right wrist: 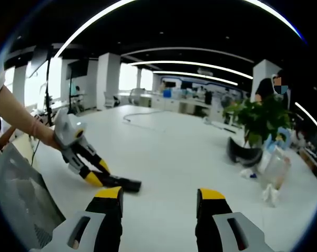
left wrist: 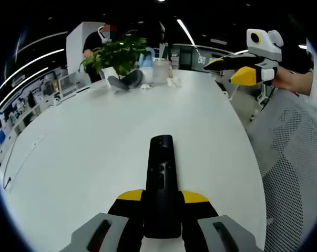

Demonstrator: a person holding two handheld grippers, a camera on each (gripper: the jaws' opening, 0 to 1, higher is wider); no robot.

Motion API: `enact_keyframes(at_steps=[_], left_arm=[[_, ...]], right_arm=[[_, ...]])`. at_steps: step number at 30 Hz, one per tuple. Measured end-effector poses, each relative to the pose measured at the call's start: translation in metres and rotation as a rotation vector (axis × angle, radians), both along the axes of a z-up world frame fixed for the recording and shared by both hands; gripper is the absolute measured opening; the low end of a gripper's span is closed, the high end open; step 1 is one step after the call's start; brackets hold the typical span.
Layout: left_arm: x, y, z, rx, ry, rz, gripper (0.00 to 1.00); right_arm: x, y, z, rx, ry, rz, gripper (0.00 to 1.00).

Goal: Press the specified remote control buttons in sequence, fully releasing each button before pressing the next.

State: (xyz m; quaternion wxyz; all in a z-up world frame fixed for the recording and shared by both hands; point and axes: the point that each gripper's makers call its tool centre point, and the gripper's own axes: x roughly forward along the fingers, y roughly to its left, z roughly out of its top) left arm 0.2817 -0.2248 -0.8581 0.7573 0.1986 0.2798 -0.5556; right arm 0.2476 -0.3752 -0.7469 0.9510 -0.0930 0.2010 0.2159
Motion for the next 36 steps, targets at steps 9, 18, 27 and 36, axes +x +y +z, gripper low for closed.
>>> enact_keyframes(at_steps=[9,18,27,36], left_arm=[[-0.003,0.001,0.0,-0.002,0.0,0.0,0.25],[-0.006,0.002,-0.001,0.0,0.001,-0.003,0.25],[-0.01,0.002,-0.001,0.003,0.002,-0.012,0.25],[-0.013,0.001,-0.002,0.009,0.005,-0.022,0.25]], right_arm=[[0.0,0.001,0.0,0.002,0.001,0.002,0.54],[0.0,0.001,-0.001,0.005,0.003,0.002,0.53],[0.0,0.001,0.0,0.006,0.002,0.002,0.53],[0.0,0.002,0.0,0.006,0.002,0.003,0.53]])
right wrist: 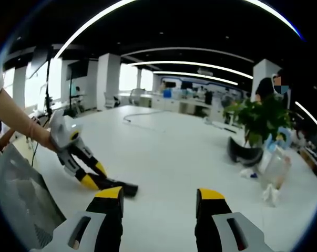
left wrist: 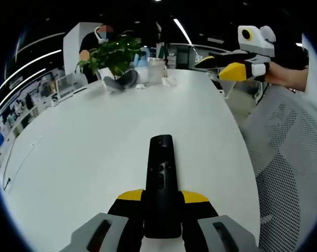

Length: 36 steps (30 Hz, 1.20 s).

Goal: Press the specified remote control buttons in sequence, fully releasing each button before pressing the next.

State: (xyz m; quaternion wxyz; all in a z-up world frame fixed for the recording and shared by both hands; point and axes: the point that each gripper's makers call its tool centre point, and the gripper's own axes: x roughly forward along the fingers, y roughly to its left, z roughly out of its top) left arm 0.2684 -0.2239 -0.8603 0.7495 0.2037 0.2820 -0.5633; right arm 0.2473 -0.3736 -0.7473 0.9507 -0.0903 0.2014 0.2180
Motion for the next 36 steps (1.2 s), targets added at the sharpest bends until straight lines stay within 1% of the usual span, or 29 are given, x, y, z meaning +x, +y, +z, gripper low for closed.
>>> enact_keyframes(at_steps=[36], left_arm=[[-0.019,-0.001,0.0,-0.003,-0.001,-0.017,0.25]], right_arm=[[-0.001,-0.001,0.0,0.002,-0.002,0.003,0.53]])
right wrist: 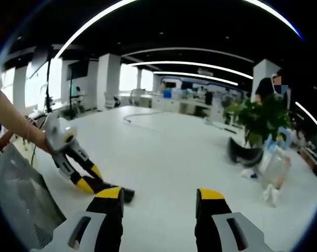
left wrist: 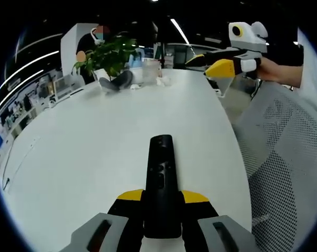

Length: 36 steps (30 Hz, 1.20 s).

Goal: Press the specified remote control buttons in sequence, fully releasing each button before pressing the next.

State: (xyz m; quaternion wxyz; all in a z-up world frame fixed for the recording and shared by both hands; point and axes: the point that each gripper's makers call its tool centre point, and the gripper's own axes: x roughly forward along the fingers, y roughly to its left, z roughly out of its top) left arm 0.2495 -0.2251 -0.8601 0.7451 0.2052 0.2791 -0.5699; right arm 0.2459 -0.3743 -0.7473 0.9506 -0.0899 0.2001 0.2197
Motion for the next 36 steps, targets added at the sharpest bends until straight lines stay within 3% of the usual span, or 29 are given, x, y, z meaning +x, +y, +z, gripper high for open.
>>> enact_keyframes(at_steps=[36], left_arm=[[-0.016,-0.002,-0.001,0.004,0.003,-0.013,0.25]], right_arm=[[0.0,0.002,-0.002,-0.003,0.006,0.013,0.52]])
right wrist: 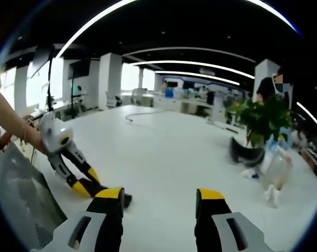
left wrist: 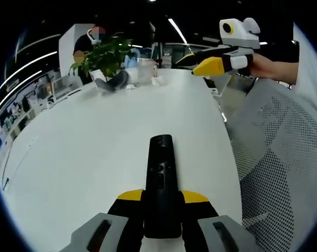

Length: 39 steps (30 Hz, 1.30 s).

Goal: Press the specified remote control buttons in sequence, fully releasing each button before pressing the next.

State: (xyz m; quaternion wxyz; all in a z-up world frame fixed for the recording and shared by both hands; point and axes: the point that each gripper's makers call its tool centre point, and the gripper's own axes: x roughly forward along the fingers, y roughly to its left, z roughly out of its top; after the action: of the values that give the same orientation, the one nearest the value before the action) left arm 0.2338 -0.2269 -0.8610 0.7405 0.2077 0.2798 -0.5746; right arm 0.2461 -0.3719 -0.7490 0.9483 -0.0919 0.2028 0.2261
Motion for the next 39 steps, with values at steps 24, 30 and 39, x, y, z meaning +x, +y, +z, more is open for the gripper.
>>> enact_keyframes(at_steps=[24,30,39], left_arm=[[-0.013,0.001,-0.001,0.02,0.005,-0.074,0.25],[-0.017,0.001,0.0,0.026,0.009,-0.111,0.25],[-0.023,0.003,-0.001,0.07,0.007,-0.19,0.25]], right_arm=[[0.0,-0.001,0.0,0.007,0.002,-0.006,0.52],[0.0,-0.001,0.0,0.009,0.003,-0.007,0.52],[0.0,0.001,-0.003,0.005,0.014,0.005,0.52]])
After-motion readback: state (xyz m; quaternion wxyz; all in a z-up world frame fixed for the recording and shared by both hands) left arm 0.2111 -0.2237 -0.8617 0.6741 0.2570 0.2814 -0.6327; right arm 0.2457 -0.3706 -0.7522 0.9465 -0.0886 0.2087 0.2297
